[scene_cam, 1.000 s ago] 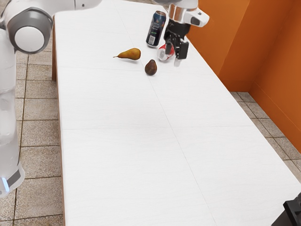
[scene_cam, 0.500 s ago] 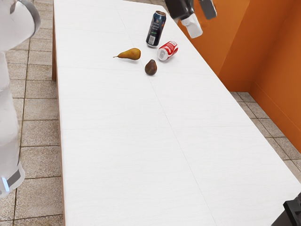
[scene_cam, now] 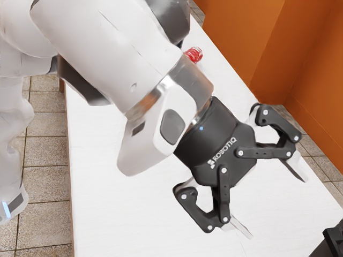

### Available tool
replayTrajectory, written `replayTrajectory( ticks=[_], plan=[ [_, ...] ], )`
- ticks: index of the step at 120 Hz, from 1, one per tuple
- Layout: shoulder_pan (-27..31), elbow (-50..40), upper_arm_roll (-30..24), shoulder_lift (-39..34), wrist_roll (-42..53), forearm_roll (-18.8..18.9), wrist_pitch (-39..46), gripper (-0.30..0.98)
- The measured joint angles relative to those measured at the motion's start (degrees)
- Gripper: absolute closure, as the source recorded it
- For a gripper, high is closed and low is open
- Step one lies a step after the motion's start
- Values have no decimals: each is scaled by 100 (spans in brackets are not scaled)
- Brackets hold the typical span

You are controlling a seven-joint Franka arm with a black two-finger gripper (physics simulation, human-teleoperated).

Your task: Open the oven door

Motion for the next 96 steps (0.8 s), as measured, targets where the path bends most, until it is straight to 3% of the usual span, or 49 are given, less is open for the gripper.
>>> replayTrajectory(
  ticks=[7, 14, 24, 44, 56, 72, 88, 96],
  plan=[
    [-1700, -30, 1758, 46, 121, -20, 101, 0],
    [-2597, -212, 2592, 42, 240, -19, 179, 0],
    [-2945, -623, 2885, -54, 402, 95, 265, 0],
    [-3175, -845, 2777, -67, 768, 10, 324, 0],
    [-3893, -681, 3529, 98, 985, -358, 268, 0],
    [-3768, 119, 3797, 909, 1268, -1086, 209, 0],
    [-3072, 1130, 3759, 1709, 1555, -1901, 116, 0],
    [-2492, 1544, 3349, 2010, 1692, -2192, 97, 0]
  ],
)
